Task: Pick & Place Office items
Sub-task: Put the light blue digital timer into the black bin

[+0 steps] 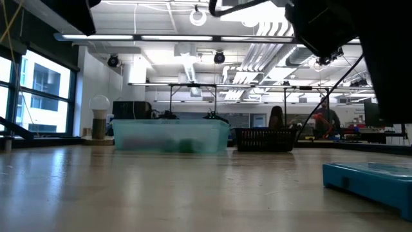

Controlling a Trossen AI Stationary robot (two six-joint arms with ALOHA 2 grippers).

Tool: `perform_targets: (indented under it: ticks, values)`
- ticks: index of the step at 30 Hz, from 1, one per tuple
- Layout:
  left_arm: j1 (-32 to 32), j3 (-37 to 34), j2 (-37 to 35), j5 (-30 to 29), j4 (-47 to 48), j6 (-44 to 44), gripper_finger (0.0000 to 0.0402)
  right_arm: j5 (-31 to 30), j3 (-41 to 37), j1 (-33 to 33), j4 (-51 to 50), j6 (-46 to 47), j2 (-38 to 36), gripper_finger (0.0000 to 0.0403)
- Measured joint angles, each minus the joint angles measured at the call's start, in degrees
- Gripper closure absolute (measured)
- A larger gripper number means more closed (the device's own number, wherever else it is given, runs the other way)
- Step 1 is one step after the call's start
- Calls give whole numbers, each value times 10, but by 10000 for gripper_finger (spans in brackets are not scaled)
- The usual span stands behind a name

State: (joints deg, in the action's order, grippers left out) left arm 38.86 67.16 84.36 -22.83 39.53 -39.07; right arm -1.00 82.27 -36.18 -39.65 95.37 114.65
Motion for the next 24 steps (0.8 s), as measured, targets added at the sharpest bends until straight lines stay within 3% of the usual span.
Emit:
perform_targets:
  ticks: [7, 24]
  values:
    - [11, 0, -1, 0, -1, 6, 144, 30, 0, 16, -2, 4, 3, 92]
    - [11, 0, -1, 0, -1, 14, 144, 31, 0, 18, -2, 10, 3, 92]
